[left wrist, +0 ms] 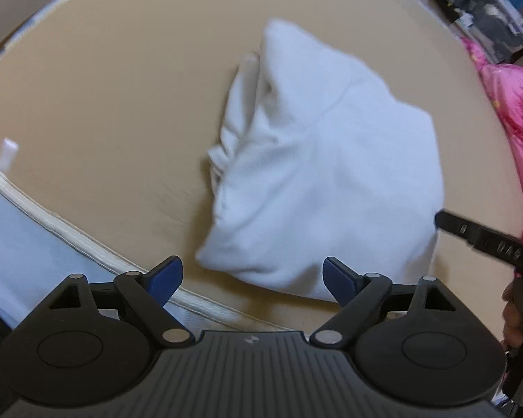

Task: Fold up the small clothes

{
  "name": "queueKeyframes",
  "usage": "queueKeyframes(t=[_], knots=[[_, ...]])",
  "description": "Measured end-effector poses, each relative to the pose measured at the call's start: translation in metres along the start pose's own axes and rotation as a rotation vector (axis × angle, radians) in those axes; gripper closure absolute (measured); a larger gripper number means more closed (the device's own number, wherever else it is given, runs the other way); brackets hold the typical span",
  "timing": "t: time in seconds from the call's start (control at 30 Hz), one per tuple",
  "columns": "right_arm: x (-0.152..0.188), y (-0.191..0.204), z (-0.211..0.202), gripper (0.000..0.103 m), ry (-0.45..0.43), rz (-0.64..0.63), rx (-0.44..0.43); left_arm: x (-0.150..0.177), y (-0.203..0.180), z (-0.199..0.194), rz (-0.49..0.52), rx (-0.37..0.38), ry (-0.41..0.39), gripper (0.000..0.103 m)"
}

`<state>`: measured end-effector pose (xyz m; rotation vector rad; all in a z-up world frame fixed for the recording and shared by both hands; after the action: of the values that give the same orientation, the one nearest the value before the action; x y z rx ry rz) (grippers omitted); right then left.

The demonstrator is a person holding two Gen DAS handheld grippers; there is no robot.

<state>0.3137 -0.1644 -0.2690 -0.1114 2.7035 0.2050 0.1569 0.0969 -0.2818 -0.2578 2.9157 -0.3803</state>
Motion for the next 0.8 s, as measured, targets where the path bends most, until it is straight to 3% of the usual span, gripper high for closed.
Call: queueKeyframes(t=[0.07, 0.17, 0.43, 0.53, 0.6, 0.63, 0.67, 0.7, 0.73, 0.8], knots=[[-0.009, -0.006, 0.009, 0.016, 0.006, 0.023, -0.029, 0.001, 0.004, 0.013, -0.025, -0.02, 0.011, 0.012], [-0.022, -0.011, 0.025, 0.012, 0.026, 0.048, -0.112, 0.002, 0.01, 0.029, -0.099, 0.012, 0.036, 0.012], [-0.079, -0.024, 0.071, 0.009, 0.056, 0.193, -0.287, 0.008, 0.014, 0.033, -0.161, 0.057, -0.029, 0.004], [-0.103, -0.02, 0.094, 0.007, 0.119, 0.226, -0.345, 0.002, 0.024, 0.029, -0.23, 0.087, -0.036, 0.001], [-0.115, -0.007, 0.095, 0.046, 0.123, 0.163, -0.382, -0.006, 0.032, 0.031, -0.293, 0.089, -0.037, 0.005], [-0.115, -0.001, 0.098, 0.093, 0.169, 0.124, -0.361, -0.01, 0.038, 0.029, -0.333, 0.078, -0.042, 0.01], [-0.114, 0.001, 0.098, 0.092, 0.197, 0.109, -0.334, -0.014, 0.044, 0.026, -0.354, 0.067, -0.044, 0.025], [-0.113, 0.002, 0.096, 0.093, 0.203, 0.089, -0.318, -0.019, 0.045, 0.022, -0.342, 0.086, -0.048, 0.052], [-0.112, 0.002, 0.091, 0.093, 0.2, 0.079, -0.317, -0.024, 0.043, 0.019, -0.32, 0.126, -0.039, 0.065], [-0.112, -0.009, 0.084, 0.094, 0.177, 0.13, -0.328, -0.034, 0.041, 0.017, -0.296, 0.152, -0.013, 0.078]])
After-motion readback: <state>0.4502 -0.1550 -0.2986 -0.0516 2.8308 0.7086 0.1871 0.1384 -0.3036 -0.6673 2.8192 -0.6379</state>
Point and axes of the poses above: each gripper's, at about its wrist camera, not at the fingertips, and z roughly the way its jaws point, y to its left, x to its underside, the point moved 10 cm from there along z, roughly the way its jaws point, and after that the axes turned 8 degrees about y, right-handed, at the moved point
